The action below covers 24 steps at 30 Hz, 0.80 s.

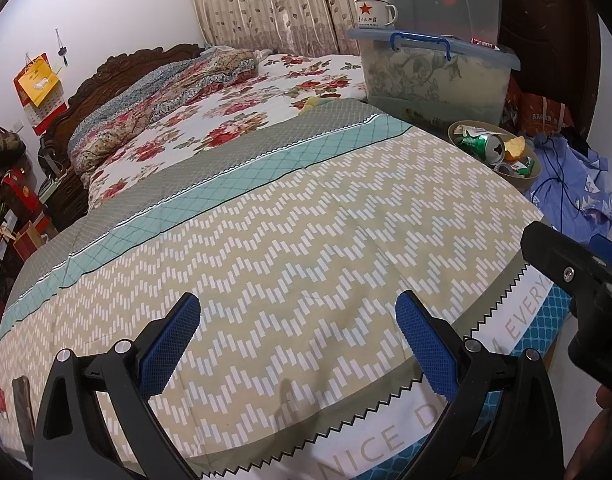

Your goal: Collect trash

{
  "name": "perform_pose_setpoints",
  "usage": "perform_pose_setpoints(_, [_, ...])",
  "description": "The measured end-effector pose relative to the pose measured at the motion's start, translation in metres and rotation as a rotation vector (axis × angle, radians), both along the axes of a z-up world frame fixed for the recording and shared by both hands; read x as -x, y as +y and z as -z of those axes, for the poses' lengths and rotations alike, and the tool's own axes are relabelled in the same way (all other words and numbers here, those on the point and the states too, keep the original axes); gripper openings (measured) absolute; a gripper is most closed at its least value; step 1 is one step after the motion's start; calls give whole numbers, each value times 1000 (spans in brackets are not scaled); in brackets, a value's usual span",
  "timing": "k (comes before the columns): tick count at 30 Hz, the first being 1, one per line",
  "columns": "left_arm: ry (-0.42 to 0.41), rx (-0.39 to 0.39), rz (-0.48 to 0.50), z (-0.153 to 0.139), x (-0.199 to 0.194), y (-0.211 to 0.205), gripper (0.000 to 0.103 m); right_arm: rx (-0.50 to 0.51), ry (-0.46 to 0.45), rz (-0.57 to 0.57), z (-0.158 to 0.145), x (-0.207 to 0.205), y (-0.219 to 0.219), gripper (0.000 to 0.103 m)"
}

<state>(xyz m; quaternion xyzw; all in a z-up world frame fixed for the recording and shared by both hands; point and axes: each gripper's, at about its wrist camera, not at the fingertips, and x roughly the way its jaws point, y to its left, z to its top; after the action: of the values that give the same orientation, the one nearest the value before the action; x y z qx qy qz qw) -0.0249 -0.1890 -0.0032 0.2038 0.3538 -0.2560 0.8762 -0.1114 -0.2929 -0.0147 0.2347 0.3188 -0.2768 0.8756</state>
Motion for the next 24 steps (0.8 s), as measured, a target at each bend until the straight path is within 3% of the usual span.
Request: perform_pose_setpoints(24, [4,-6,5,1,1,-1,94,-5,1,-7,0,-1,2,100])
